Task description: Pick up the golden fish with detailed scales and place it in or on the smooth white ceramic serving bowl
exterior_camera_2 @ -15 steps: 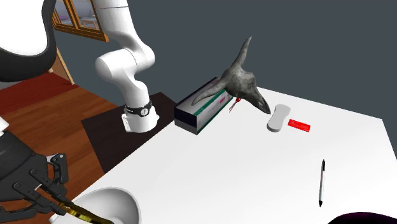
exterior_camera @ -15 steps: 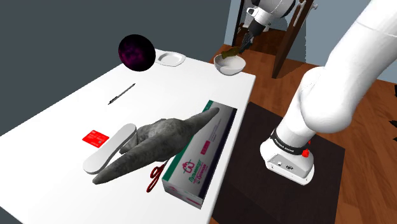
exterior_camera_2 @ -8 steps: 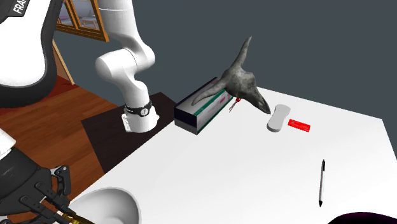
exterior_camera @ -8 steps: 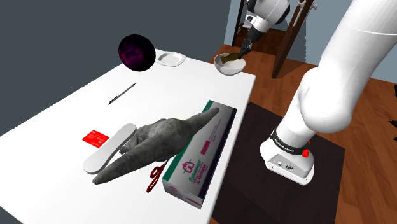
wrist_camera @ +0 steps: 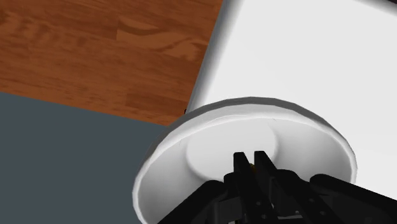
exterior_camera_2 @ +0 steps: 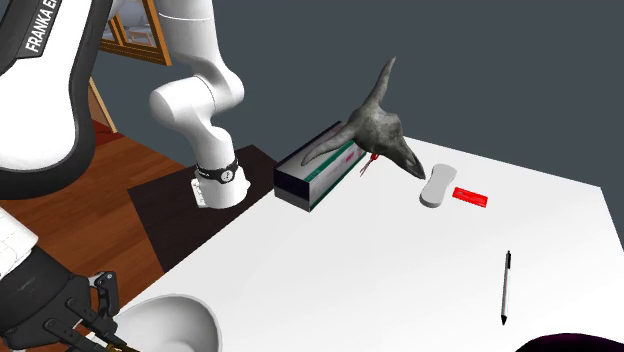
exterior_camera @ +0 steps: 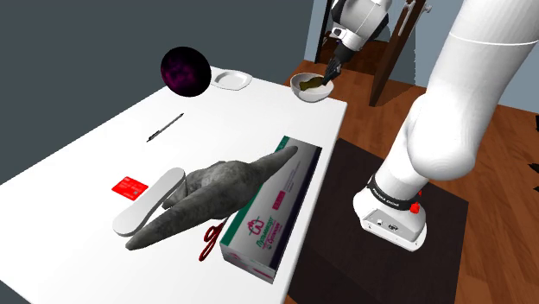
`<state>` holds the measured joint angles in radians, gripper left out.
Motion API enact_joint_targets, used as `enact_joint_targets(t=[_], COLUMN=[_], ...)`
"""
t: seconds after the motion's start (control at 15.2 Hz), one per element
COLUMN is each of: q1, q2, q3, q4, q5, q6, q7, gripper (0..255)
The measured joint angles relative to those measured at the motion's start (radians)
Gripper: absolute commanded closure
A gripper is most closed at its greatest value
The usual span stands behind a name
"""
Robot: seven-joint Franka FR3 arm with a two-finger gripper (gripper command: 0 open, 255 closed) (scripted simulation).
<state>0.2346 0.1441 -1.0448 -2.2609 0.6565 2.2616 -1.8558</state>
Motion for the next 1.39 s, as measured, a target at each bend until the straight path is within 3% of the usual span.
enact_joint_targets(t=[0.2,0.26,0.66,0.99,1.39], q1=[0.000,0.000,0.000,0.025,0.024], q2=[0.000,0.000,0.000,-0.129,-0.158], q3=[0.000,0.000,0.000,-0.050,-0.051], q4=[0.000,0.000,0.000,0.025,0.020], q5=[0.001,0.001,0.001,-0.171,-0.208], q6=[0.000,0.000,0.000,-0.047,-0.048], q7=[-0.001,-0.001,-0.001,0.114,0.136], gripper=[255,0,0,0,0])
